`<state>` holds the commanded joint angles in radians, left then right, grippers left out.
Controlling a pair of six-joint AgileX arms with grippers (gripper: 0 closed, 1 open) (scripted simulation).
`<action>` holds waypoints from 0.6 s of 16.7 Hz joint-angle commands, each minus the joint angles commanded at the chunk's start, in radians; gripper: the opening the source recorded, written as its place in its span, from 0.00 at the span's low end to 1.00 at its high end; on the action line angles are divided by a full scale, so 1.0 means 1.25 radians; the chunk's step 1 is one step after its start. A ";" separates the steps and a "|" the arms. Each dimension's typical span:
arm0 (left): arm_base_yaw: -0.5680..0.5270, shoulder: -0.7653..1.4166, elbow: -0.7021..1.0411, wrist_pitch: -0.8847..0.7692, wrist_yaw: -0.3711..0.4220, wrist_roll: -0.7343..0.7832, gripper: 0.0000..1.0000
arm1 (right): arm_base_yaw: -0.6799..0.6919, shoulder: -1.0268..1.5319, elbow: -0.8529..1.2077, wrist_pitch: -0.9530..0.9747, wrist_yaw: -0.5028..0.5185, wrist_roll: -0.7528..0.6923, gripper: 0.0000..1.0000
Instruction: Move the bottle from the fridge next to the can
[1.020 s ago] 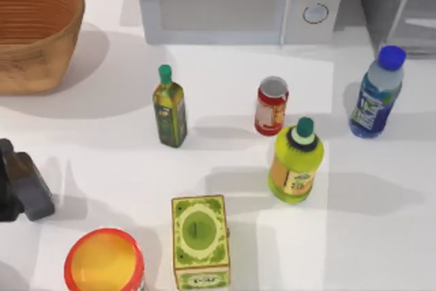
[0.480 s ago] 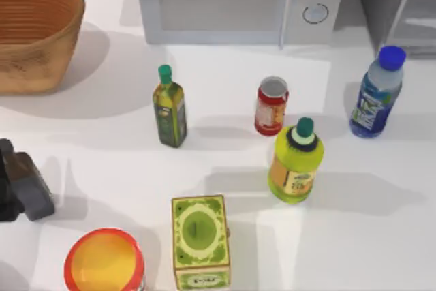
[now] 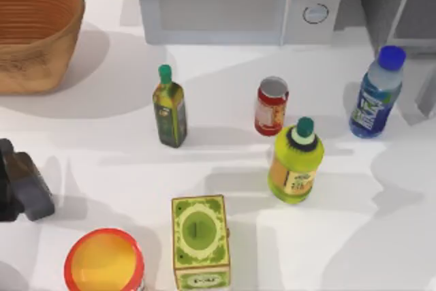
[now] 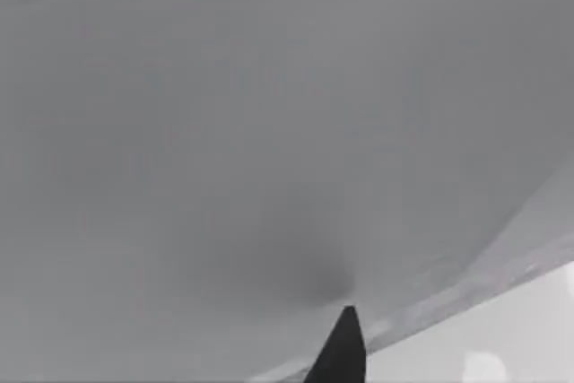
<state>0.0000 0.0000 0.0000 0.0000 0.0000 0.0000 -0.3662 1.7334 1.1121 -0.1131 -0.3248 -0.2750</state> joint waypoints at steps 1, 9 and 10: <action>0.000 0.000 0.000 0.000 0.000 0.000 1.00 | 0.060 -0.015 -0.010 0.022 0.041 0.038 1.00; 0.000 0.000 0.000 0.000 0.000 0.000 1.00 | 0.273 -0.093 -0.096 0.137 0.230 0.212 1.00; 0.000 0.000 0.000 0.000 0.000 0.000 1.00 | 0.273 -0.093 -0.096 0.137 0.230 0.212 1.00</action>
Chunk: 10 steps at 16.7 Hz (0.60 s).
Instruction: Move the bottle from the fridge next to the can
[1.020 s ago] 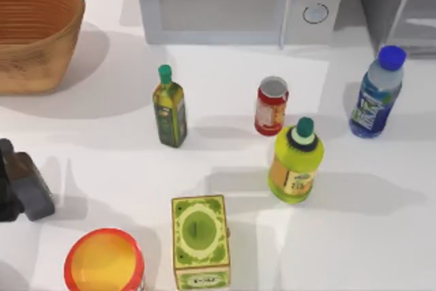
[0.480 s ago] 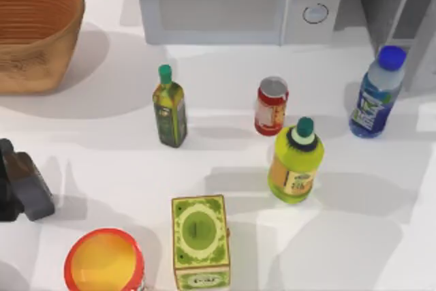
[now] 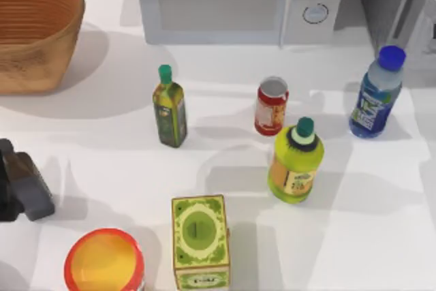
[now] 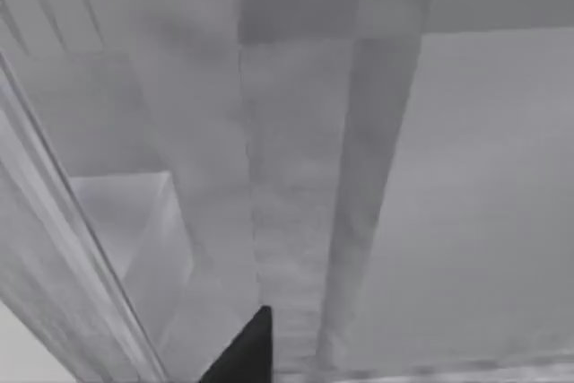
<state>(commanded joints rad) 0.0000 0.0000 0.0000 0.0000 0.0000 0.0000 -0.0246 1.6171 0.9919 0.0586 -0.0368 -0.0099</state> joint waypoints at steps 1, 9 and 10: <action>0.000 0.000 0.000 0.000 0.000 0.000 1.00 | 0.000 0.000 0.000 0.000 0.000 0.000 1.00; 0.000 0.000 0.000 0.000 0.000 0.000 1.00 | -0.015 0.149 0.164 -0.038 0.008 0.000 1.00; 0.000 0.000 0.000 0.000 0.000 0.000 1.00 | -0.014 0.180 0.203 -0.046 0.008 0.000 1.00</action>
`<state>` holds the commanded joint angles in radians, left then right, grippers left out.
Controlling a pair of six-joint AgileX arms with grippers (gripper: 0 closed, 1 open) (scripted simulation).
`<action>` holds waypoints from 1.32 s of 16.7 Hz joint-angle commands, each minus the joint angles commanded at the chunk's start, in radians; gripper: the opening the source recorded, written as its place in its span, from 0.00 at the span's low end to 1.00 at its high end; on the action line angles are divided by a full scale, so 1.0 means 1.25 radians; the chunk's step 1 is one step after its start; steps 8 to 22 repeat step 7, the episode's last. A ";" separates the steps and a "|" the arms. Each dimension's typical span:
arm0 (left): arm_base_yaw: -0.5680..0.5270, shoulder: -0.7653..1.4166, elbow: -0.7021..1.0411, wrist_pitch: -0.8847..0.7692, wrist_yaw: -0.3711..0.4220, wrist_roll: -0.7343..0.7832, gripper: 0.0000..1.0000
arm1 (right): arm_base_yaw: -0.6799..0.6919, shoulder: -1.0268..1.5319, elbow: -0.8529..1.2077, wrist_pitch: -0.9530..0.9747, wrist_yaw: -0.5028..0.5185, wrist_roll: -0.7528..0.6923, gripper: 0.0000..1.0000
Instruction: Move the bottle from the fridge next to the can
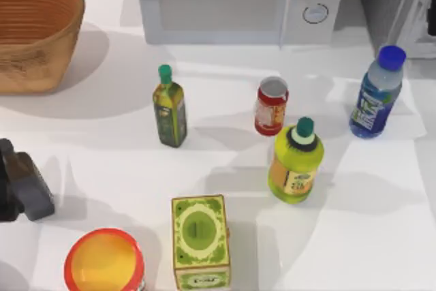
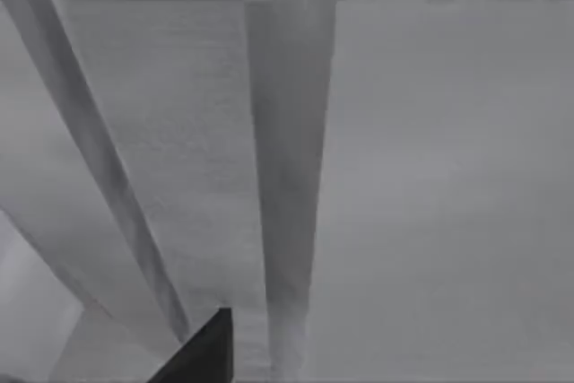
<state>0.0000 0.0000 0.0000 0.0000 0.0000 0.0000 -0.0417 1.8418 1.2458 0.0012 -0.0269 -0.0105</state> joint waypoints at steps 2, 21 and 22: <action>0.000 0.000 0.000 0.000 0.000 0.000 1.00 | 0.002 0.055 0.075 -0.014 0.000 0.000 1.00; 0.000 0.000 0.000 0.000 0.000 0.000 1.00 | 0.003 0.113 0.156 -0.030 0.001 -0.001 1.00; 0.000 0.000 0.000 0.000 0.000 0.000 1.00 | 0.003 0.113 0.156 -0.030 0.001 -0.001 1.00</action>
